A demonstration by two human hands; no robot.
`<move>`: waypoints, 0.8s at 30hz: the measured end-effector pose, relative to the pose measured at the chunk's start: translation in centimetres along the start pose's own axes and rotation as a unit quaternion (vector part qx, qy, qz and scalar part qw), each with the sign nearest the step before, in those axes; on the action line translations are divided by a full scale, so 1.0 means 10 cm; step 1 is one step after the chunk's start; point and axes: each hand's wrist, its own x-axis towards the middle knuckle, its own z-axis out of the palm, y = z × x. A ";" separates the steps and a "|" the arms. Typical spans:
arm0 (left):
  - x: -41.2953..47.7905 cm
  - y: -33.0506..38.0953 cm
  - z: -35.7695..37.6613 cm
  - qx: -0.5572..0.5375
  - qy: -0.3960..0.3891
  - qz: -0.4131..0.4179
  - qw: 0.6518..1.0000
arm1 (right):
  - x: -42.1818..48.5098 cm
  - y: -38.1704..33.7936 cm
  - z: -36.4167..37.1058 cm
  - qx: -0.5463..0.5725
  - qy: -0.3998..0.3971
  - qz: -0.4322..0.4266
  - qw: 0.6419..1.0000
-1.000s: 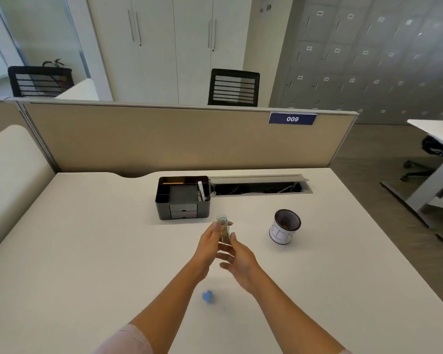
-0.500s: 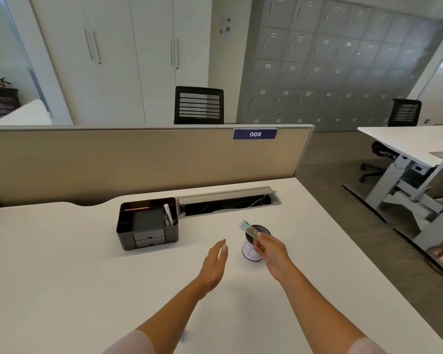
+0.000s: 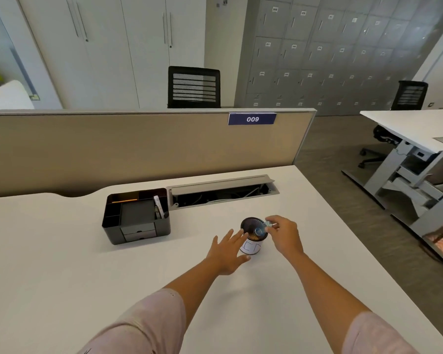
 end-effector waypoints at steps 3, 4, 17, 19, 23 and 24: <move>0.08 0.01 -0.02 0.044 -0.022 0.003 0.999 | 0.02 0.01 0.00 -0.033 -0.014 -0.034 0.999; 0.10 0.01 -0.02 0.055 -0.026 0.004 0.998 | 0.03 0.01 0.00 -0.037 -0.013 -0.037 0.999; 0.17 -0.03 0.04 0.093 -0.035 0.017 0.995 | 0.00 0.09 0.00 -0.050 -0.023 -0.015 0.998; 0.17 -0.02 0.04 0.091 -0.036 0.015 0.995 | -0.03 0.08 -0.01 -0.074 -0.009 -0.012 0.997; 0.12 0.00 0.03 0.079 -0.025 0.010 0.996 | -0.10 0.04 -0.03 -0.114 0.036 -0.010 0.993; 0.10 -0.01 0.03 0.068 -0.018 0.008 0.998 | -0.13 0.02 -0.03 -0.090 0.057 -0.006 0.994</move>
